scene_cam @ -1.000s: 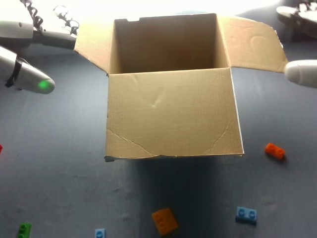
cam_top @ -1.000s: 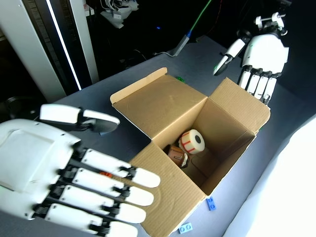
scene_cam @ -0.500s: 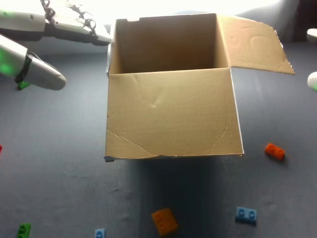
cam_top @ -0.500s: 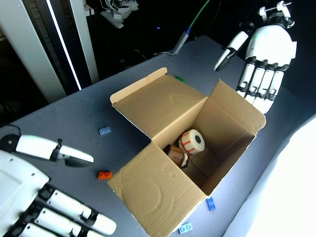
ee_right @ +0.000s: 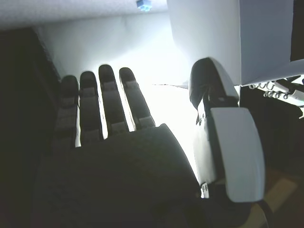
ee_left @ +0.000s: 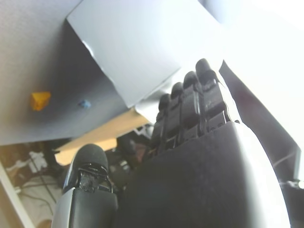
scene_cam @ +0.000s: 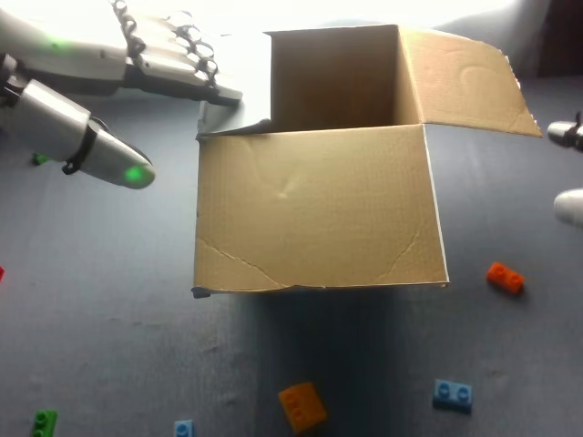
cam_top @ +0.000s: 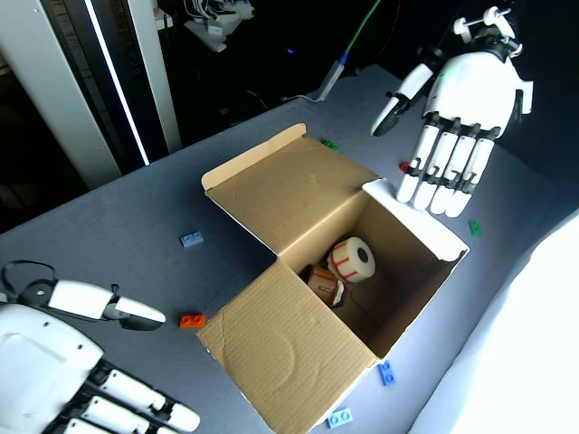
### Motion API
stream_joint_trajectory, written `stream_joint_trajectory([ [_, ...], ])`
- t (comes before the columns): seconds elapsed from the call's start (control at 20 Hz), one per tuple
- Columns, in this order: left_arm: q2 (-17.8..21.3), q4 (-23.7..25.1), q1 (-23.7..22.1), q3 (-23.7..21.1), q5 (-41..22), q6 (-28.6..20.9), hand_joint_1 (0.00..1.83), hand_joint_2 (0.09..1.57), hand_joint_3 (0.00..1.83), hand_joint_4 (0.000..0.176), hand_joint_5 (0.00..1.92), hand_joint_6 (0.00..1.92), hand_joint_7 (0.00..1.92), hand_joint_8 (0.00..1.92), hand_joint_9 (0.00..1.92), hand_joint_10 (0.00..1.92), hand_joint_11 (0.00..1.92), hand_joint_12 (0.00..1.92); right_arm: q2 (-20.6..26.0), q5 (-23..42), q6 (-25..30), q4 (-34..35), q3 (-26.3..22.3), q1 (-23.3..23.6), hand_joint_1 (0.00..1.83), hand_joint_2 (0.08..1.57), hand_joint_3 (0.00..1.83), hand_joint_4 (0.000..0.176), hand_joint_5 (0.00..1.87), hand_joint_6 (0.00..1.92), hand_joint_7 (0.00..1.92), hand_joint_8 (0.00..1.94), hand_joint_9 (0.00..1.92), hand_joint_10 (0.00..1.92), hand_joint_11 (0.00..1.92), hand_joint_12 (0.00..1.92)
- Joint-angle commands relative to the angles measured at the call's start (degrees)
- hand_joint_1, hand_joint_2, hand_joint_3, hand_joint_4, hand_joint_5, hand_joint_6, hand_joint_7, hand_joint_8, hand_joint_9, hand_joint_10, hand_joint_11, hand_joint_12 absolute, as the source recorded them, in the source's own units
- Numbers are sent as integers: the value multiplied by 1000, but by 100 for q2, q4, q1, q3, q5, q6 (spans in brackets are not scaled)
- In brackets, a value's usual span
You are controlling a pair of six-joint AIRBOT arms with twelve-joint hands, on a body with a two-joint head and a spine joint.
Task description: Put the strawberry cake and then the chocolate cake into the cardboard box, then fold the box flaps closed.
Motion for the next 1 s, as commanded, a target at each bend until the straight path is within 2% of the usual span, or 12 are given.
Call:
stream_joint_trajectory([
  [0.0,22,-365,-67,-19,104,25,0,1258,0,3,40,5,79,4,81,7,0,401,-9,511,31,-171,36,-33,0,1239,0,0,85,3,135,2,102,1,0,156],
  [0.1,-33,-217,-57,-91,163,43,0,1260,0,1,37,2,73,1,74,3,0,382,-193,609,-4,-567,75,-123,0,1231,0,0,100,7,148,4,113,4,0,182],
  [0.2,-90,-132,-43,-118,231,49,0,1256,0,0,48,5,83,3,84,5,0,419,-347,697,-55,-625,105,-184,0,1228,0,0,85,4,131,1,92,2,0,144],
  [0.3,-123,-62,-29,-153,286,55,0,1268,2,10,48,1,74,0,74,0,0,374,-482,717,-220,-625,125,-194,0,1230,0,0,87,1,127,2,91,1,0,150],
  [0.45,-150,18,69,-222,329,66,0,1269,1,5,48,1,74,1,66,1,0,351,-536,873,-244,-626,125,-152,0,1236,2,0,87,1,135,3,100,3,0,182],
  [0.7,-151,101,303,-231,355,66,0,1274,2,10,52,0,75,0,64,0,0,351,-394,964,-142,-625,106,291,0,1238,3,0,84,4,145,5,105,4,0,133],
  [0.8,-151,101,330,-232,356,64,0,1268,0,9,63,3,86,2,73,2,0,399,-287,1005,-126,-625,26,485,0,1238,1,0,87,3,147,3,111,4,0,184],
  [0.95,-151,89,304,-221,347,35,0,1273,1,11,70,3,92,3,72,1,0,330,-101,1084,-126,-729,-194,760,0,1240,1,0,84,4,141,4,99,2,0,190],
])
